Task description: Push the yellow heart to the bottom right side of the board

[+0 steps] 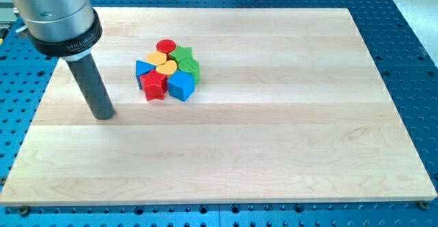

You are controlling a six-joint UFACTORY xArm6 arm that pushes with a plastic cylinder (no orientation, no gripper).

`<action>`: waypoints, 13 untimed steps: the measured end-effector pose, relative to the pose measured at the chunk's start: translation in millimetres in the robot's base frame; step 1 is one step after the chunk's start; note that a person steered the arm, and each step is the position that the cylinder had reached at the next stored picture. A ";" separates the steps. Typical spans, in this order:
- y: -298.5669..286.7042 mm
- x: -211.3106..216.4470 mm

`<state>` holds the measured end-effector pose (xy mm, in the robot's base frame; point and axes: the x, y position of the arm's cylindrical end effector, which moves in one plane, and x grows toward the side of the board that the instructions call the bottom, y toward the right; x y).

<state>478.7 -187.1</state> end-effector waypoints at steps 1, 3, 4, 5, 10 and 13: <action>0.0 0.0; -2.4 25.6; -2.4 25.6; -2.5 25.7; -25.9 12.7; -24.7 -41.2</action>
<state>437.4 -211.8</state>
